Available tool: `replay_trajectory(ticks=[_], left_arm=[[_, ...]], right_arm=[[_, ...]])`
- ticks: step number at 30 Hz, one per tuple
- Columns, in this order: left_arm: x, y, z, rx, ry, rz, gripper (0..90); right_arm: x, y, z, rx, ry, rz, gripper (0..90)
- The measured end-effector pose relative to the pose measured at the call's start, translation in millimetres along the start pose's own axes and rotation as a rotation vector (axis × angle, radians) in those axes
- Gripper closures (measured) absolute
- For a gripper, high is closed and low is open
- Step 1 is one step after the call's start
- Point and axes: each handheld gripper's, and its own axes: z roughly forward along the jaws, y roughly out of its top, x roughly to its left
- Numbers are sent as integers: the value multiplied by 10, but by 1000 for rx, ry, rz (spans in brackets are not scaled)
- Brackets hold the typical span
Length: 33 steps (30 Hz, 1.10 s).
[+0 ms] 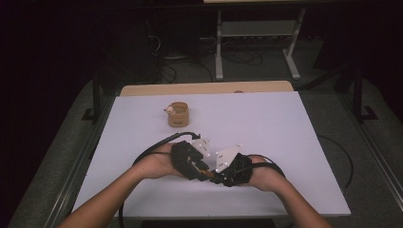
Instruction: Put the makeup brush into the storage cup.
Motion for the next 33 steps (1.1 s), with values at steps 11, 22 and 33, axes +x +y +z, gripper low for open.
replay_trajectory(ticks=[11, 22, 33], left_arm=[[55, -41, -103, -79, 25, -13, 436], [97, -154, -288, -270, 96, -60, 229], [152, -425, -463, -479, 211, -149, 128]], right_arm=[[-20, -31, -16, -10, -15, 3, 733], [-95, -118, -127, -45, -45, 56, 732], [-142, -232, -276, -105, -80, 121, 732]])
